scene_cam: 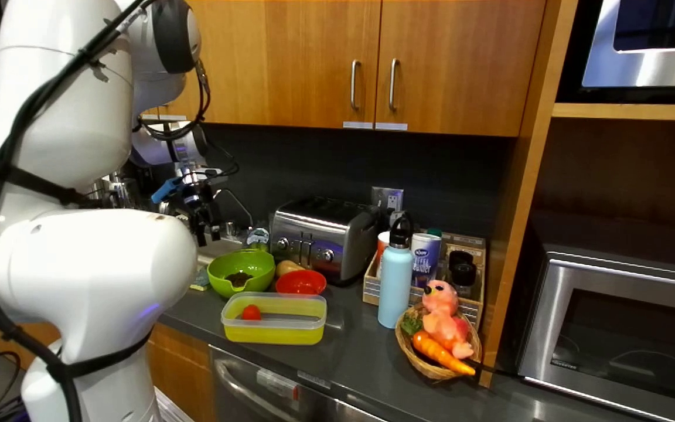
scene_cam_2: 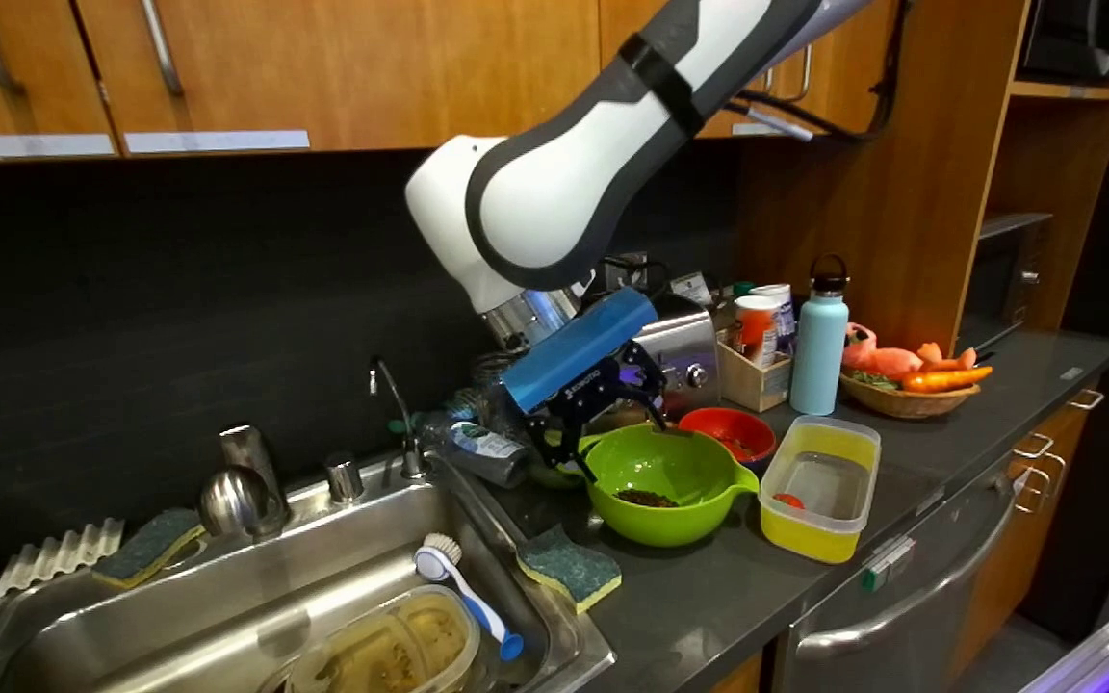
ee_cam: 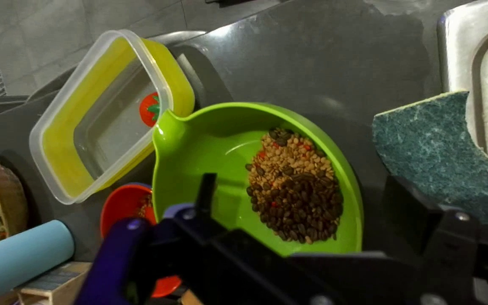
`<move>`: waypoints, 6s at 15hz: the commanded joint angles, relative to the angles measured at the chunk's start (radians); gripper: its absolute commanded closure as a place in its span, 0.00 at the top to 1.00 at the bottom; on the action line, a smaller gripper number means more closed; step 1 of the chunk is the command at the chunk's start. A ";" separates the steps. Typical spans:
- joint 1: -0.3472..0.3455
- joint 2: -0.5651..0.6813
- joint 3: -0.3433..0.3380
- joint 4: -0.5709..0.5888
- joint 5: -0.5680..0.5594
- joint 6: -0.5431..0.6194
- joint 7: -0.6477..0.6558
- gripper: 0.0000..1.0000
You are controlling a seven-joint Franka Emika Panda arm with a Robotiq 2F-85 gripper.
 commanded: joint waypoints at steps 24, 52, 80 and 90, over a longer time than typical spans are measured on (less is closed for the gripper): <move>-0.258 -0.255 0.178 -0.513 0.306 0.864 -0.317 1.00; -0.201 0.040 0.179 -0.189 0.322 0.687 -0.561 1.00; -0.233 0.333 0.228 0.111 0.512 0.484 -0.894 1.00; -0.145 0.255 0.127 0.062 0.422 0.464 -0.698 1.00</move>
